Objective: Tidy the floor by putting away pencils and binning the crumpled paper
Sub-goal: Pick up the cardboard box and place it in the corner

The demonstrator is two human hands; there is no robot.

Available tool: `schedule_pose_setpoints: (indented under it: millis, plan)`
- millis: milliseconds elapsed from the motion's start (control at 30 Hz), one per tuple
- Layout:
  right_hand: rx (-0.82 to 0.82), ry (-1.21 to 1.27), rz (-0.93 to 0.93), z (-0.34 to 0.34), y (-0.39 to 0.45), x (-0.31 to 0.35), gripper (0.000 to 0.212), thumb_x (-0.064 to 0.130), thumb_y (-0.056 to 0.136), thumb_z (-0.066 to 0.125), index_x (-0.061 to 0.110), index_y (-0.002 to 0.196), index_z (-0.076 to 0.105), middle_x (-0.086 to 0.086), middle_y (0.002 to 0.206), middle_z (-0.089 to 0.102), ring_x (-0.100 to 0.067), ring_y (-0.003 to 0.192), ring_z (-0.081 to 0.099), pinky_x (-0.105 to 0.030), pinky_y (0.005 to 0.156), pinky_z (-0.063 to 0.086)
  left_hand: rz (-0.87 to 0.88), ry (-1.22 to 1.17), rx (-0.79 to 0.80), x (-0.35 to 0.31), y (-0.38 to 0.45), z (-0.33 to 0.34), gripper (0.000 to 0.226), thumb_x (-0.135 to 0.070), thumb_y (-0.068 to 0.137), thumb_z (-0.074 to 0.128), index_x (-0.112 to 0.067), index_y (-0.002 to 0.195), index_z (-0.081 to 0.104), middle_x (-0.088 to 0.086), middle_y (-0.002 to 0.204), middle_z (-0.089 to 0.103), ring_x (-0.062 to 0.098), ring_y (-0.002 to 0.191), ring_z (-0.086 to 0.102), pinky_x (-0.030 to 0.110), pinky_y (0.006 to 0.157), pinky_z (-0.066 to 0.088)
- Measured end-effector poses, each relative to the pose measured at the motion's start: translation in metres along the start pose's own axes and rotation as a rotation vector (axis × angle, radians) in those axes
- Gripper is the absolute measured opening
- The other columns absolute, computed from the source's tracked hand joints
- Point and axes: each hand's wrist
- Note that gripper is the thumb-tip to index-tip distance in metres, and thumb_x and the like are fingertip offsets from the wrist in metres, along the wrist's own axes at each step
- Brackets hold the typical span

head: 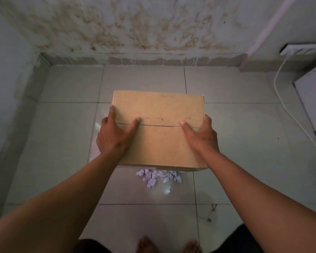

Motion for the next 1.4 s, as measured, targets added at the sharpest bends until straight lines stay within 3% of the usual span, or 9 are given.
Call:
schedule_pose_setpoints:
  millis: [233,333,567,933,1033,1400]
  plan:
    - [-0.036,-0.004,-0.037,-0.101,-0.096,0.147,0.091,0.082,0.064,0.056,0.033,0.137,0.033,-0.002,0.129,0.059,-0.03,0.114,0.059,-0.046,0.096,0.051,-0.031,-0.013,-0.03,-0.074,-0.033,-0.186,0.103,-0.084,0.076,0.053,-0.035,0.157,0.014,0.009,0.146,0.047,0.034,0.126,0.052,0.043,0.09,0.045]
    - [-0.048,-0.003,-0.079,-0.137,-0.129,0.201,0.089,0.082,0.065,0.055,0.033,0.136,0.034,-0.001,0.128,0.06,-0.029,0.112,0.06,-0.045,0.094,0.052,-0.039,-0.014,-0.059,-0.101,-0.046,-0.253,0.102,-0.085,0.075,0.052,-0.037,0.157,0.014,0.008,0.147,0.047,0.035,0.126,0.052,0.046,0.094,0.045]
    - [-0.049,0.022,-0.199,-0.202,-0.18,0.315,0.079,0.081,0.065,0.057,0.032,0.125,0.041,0.002,0.121,0.063,-0.027,0.106,0.063,-0.042,0.09,0.053,-0.055,-0.021,-0.187,-0.152,-0.058,-0.379,0.1,-0.084,0.074,0.054,-0.038,0.156,0.019,0.008,0.143,0.05,0.036,0.119,0.057,0.046,0.092,0.046]
    - [0.049,0.022,-0.433,-0.231,-0.152,0.43,0.075,0.075,0.07,0.061,0.028,0.126,0.041,0.0,0.121,0.062,-0.029,0.107,0.061,-0.035,0.084,0.048,-0.153,-0.066,-0.411,-0.197,-0.034,-0.456,0.1,-0.084,0.074,0.054,-0.038,0.155,0.02,0.008,0.136,0.054,0.035,0.115,0.058,0.046,0.093,0.049]
    - [0.114,-0.011,-0.509,-0.228,-0.139,0.461,0.079,0.076,0.069,0.059,0.028,0.128,0.04,-0.001,0.122,0.062,-0.029,0.107,0.061,-0.04,0.089,0.051,-0.209,-0.071,-0.478,-0.201,-0.028,-0.467,0.099,-0.084,0.074,0.053,-0.039,0.155,0.018,0.008,0.132,0.056,0.035,0.112,0.06,0.046,0.091,0.051]
    - [0.343,-0.179,-0.719,-0.131,-0.122,0.572,0.08,0.074,0.069,0.063,0.024,0.128,0.042,-0.002,0.122,0.062,-0.029,0.105,0.062,-0.042,0.09,0.053,-0.457,-0.039,-0.604,-0.134,0.019,-0.496,0.101,-0.088,0.076,0.046,-0.033,0.156,0.018,0.011,0.128,0.058,0.036,0.104,0.062,0.044,0.084,0.054]
Point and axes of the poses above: each hand's wrist, its own y-axis towards the middle knuckle, its own z-axis out of the palm, x = y × z
